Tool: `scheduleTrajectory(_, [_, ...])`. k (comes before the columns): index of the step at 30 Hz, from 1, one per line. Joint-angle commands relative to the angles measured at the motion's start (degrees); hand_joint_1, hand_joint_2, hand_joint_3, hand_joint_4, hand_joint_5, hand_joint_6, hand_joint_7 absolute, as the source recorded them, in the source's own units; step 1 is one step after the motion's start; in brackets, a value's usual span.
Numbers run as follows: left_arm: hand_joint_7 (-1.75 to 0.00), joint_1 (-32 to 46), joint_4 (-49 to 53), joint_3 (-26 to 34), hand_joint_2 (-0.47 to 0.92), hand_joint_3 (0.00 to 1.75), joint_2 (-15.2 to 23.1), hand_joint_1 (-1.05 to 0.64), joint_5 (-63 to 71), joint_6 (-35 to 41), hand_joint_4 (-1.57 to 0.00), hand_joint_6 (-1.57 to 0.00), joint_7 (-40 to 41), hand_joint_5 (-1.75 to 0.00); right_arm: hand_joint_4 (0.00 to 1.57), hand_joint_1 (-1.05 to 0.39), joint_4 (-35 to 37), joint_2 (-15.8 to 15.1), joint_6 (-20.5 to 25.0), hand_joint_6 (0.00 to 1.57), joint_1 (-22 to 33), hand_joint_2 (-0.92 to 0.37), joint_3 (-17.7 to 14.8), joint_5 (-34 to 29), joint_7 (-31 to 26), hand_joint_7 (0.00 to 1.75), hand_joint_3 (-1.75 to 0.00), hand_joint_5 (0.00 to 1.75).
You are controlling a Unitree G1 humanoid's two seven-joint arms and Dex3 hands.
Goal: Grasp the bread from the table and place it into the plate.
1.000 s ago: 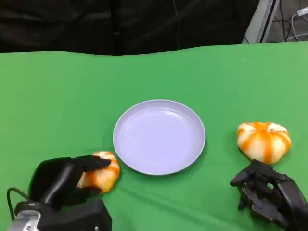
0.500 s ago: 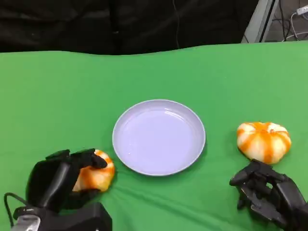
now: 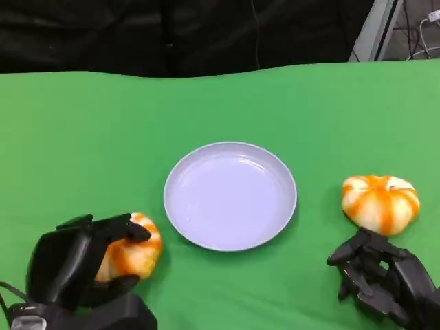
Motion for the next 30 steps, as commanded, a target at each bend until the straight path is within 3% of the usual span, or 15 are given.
scheduleTrajectory(1, [-0.72, 1.6, -5.1, 2.1, 0.44, 1.06, 1.1, -0.1, 0.0, 0.6, -1.06, -1.21, -1.2, -1.37, 0.57, -0.25, 0.9, -0.6, -0.3, 0.66, -0.6, -0.92, -0.4, 0.7, 0.2, 1.21, -0.48, 1.75])
scheduleTrajectory(5, [-0.81, 2.4, -9.2, 3.3, 0.41, 1.11, 1.6, -0.11, 0.8, 0.2, -1.05, -1.17, -1.1, -1.4, 0.57, -0.26, 1.6, -0.6, -1.0, 0.66, -0.8, -0.92, -0.3, 0.1, -0.3, 1.21, -0.48, 1.75])
scheduleTrajectory(9, [-1.0, 3.1, -13.7, 4.6, 0.4, 1.12, 1.5, -0.11, 1.5, 0.7, -0.92, -1.07, -1.7, -1.62, 0.58, -0.26, 1.9, -0.6, -1.1, 0.66, -1.1, -0.92, -0.3, -0.2, -0.7, 1.22, -0.49, 1.75])
scheduleTrajectory(13, [-1.04, 3.3, -17.1, 5.5, 0.37, 1.2, 1.0, -0.11, 2.3, 0.9, -0.94, -1.07, -1.7, -1.58, 0.58, -0.26, 1.9, -0.6, -1.3, 0.66, -1.2, -0.92, -0.1, -1.1, -1.7, 1.22, -0.49, 1.75])
scheduleTrajectory(18, [-0.85, 2.4, -18.9, 5.9, 0.35, 1.25, 0.6, -0.11, 1.3, -0.2, -1.05, -1.15, -2.6, -1.35, 0.59, -0.24, 2.5, -0.5, -1.1, 0.65, -1.5, -0.92, -0.2, -0.4, -0.9, 1.22, -0.49, 1.75])
scheduleTrajectory(23, [-0.8, 0.0, -17.6, 4.9, 0.34, 1.24, -0.4, -0.09, 0.4, -2.1, -1.0, -1.17, -3.3, -1.43, 0.58, -0.24, 2.9, -0.4, -1.3, 0.65, -1.6, -0.92, -0.2, -0.4, -0.9, 1.22, -0.49, 1.74])
scheduleTrajectory(30, [-0.75, -4.0, -12.3, 3.0, 0.39, 1.19, -1.5, -0.13, 1.1, -4.7, -1.09, -1.19, -3.1, -1.24, 0.58, -0.25, 3.4, -0.3, -1.8, 0.65, -1.9, -0.92, -0.2, -0.9, -1.5, 1.23, -0.49, 1.73])
